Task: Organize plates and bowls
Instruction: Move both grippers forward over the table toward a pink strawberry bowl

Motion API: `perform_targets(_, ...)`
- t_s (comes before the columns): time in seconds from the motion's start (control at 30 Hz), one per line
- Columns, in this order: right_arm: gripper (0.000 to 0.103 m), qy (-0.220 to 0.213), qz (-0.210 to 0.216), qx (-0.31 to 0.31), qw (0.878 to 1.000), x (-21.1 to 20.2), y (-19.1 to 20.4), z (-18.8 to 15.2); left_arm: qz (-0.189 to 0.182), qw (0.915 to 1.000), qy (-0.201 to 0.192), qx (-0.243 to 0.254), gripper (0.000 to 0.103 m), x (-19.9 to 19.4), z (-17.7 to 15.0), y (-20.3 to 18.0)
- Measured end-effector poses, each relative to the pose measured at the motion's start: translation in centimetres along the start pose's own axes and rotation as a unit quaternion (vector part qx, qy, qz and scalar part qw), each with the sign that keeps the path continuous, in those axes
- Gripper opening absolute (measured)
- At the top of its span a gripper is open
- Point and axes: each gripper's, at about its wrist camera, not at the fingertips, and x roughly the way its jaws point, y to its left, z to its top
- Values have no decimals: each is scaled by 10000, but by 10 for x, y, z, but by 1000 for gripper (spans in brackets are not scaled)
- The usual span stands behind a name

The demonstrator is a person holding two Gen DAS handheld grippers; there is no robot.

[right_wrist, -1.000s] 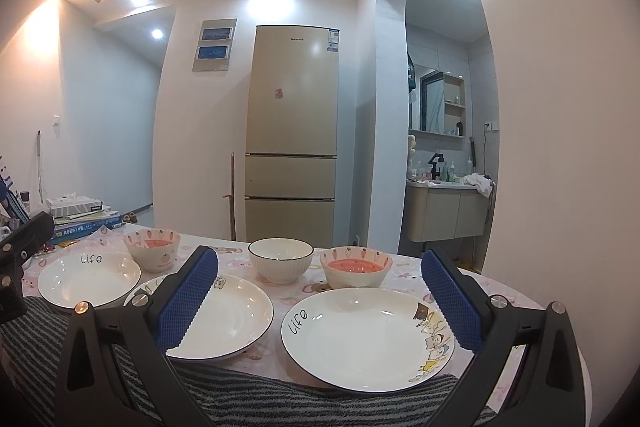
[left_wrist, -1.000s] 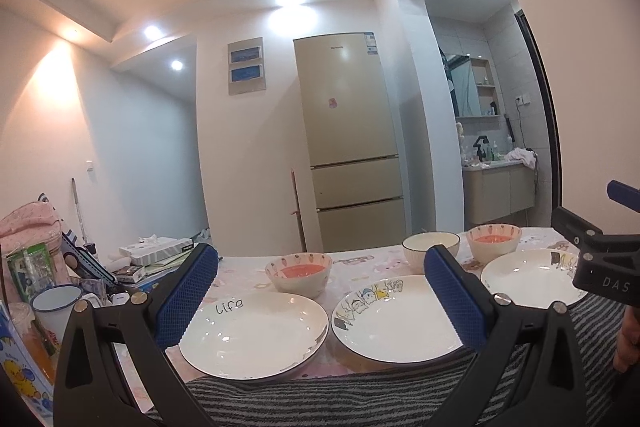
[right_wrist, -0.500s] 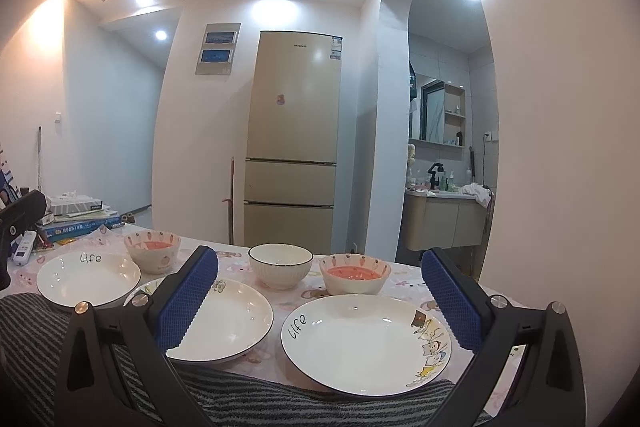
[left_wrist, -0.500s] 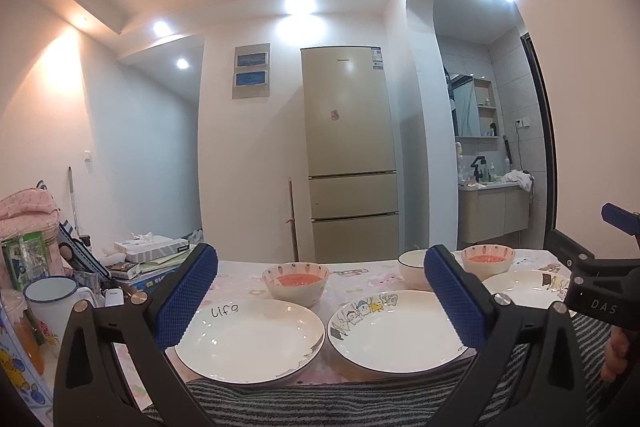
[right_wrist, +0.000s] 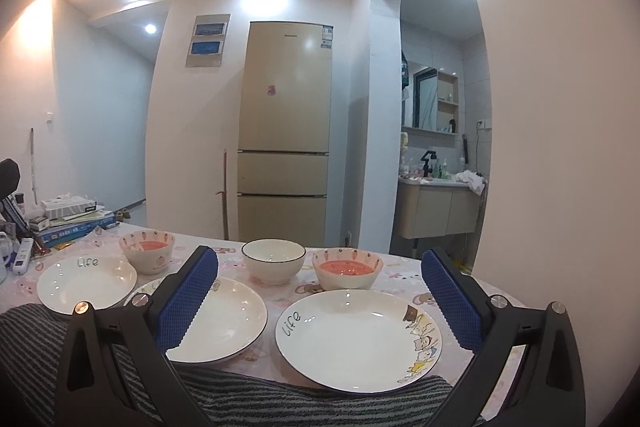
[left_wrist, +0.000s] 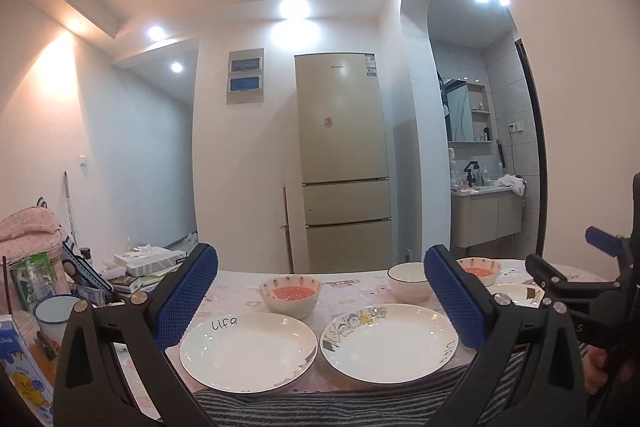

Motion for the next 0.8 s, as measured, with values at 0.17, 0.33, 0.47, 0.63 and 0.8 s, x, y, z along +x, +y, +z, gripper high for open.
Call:
perform_targets(0.17, 103, -171, 47, 15, 9998, -6, -2, 19, 14, 9998, 75, -173, 103, 3, 17, 2)
perform_targets(0.33, 103, -345, 133, 163, 9992, -11, -3, 35, 119, 9999, -69, -93, 103, 2, 32, 1)
perform_targets(0.47, 103, -489, 159, 150, 9986, -14, 3, 41, 191, 9997, -160, -72, 103, 1, 39, 0)
perform_targets(0.63, 103, -648, 18, 443, 9969, -23, 6, 46, 247, 9993, -279, -37, 103, -2, 39, 2)
perform_targets(0.8, 103, -670, 139, 696, 9952, -23, 1, 51, 337, 9988, -338, 47, 103, -2, 41, 2)
